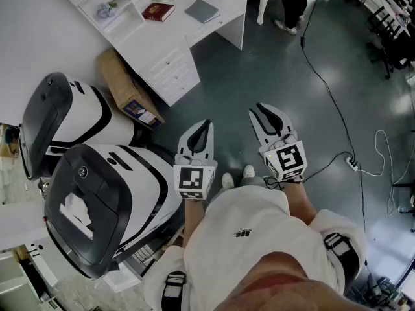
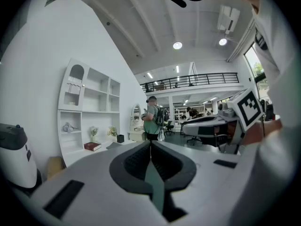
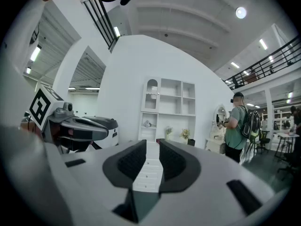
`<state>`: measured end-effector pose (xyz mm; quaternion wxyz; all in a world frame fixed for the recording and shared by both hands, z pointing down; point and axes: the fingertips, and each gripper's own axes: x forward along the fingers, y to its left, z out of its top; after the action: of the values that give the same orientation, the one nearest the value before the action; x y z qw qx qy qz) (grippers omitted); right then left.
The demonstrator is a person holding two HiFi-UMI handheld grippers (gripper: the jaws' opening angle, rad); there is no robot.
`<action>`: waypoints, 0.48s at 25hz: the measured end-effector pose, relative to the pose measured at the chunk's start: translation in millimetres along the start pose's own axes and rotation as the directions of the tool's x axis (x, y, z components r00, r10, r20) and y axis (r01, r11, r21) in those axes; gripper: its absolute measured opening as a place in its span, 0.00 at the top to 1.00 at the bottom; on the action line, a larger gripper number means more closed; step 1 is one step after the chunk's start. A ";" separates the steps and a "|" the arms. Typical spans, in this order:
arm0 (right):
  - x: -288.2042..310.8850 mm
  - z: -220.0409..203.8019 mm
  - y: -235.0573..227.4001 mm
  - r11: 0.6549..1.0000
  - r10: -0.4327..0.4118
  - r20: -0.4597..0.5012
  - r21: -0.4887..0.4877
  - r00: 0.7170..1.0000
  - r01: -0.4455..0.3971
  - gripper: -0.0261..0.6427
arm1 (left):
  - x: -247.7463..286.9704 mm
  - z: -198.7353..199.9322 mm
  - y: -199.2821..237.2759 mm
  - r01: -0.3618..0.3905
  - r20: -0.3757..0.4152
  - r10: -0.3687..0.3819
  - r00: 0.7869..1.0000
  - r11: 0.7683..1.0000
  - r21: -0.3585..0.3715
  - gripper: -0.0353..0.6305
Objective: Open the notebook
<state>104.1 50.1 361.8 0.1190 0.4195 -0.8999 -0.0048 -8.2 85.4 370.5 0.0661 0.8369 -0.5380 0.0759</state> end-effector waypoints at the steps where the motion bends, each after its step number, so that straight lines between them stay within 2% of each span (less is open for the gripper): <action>1: -0.4 0.6 -0.5 1.000 -0.008 0.002 0.009 1.000 0.008 0.88 | 0.5 1.0 -0.2 0.004 0.000 -0.004 1.000 1.000 0.003 0.95; 5: -0.8 -1.5 -2.0 0.999 -0.029 0.005 0.041 1.000 0.029 0.85 | 3.4 4.9 -0.9 0.021 0.006 -0.021 1.000 1.000 0.012 0.95; 12: -0.7 -2.3 2.7 0.997 -0.049 0.009 0.057 0.999 0.049 0.85 | 6.7 7.3 1.0 0.044 0.014 -0.044 0.999 0.999 0.017 0.95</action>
<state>103.0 52.6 364.2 0.1022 0.4446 -0.8897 0.0157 -5.9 77.6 364.8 0.0569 0.8496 -0.5192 0.0728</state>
